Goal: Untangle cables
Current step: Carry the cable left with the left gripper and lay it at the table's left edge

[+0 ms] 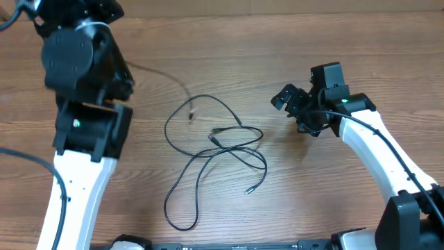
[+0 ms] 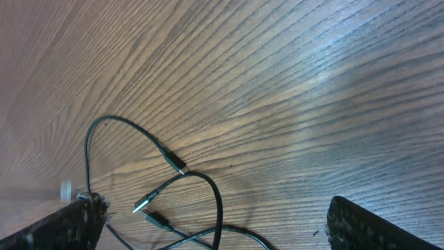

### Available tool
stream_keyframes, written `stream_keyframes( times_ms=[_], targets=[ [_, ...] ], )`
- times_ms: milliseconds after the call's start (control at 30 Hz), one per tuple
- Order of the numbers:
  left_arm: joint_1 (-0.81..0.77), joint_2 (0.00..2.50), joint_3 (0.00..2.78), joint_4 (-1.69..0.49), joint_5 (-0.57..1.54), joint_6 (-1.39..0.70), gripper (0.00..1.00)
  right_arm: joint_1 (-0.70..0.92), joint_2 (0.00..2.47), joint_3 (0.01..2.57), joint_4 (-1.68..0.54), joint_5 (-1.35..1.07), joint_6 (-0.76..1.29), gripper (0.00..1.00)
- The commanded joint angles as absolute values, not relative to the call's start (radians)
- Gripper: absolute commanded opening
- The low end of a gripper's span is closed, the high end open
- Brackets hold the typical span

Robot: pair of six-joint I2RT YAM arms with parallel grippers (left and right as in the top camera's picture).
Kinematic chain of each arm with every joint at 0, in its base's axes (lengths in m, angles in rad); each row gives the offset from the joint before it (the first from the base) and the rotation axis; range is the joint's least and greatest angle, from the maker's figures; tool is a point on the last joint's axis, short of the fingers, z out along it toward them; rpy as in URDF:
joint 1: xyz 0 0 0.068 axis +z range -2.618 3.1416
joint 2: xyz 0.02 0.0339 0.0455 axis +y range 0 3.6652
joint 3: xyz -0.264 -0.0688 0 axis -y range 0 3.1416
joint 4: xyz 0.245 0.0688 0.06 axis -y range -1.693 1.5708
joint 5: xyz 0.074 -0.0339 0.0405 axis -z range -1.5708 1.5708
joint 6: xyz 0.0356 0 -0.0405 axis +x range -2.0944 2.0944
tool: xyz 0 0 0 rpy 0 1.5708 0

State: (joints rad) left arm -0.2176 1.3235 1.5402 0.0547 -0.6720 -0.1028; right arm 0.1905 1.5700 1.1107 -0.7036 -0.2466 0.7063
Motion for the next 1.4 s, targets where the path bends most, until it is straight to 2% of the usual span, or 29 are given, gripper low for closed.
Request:
stream_keyframes(
  times_ms=[0,433,733,1033,1367],
  targets=[
    [-0.120,1.372,1.547,-0.011,-0.591,-0.195,0.04,0.190,1.550,1.112,-0.700,-0.236,0.706,1.00],
    [0.282,1.451,1.547,-0.188,-0.349,-0.372,0.04,0.190,1.550,1.112,-0.701,-0.236,0.706,1.00],
    [0.493,1.494,1.547,-0.311,-0.310,-0.400,0.05,0.190,1.550,1.112,-0.701,-0.236,0.706,1.00],
    [0.504,1.636,1.547,-0.551,-0.050,-0.396,0.04,0.190,1.550,1.112,-0.701,-0.236,0.706,1.00],
    [0.442,1.758,1.547,-0.754,0.034,-0.376,0.04,0.190,1.550,1.112,-0.700,-0.236,0.706,1.00]
  ],
)
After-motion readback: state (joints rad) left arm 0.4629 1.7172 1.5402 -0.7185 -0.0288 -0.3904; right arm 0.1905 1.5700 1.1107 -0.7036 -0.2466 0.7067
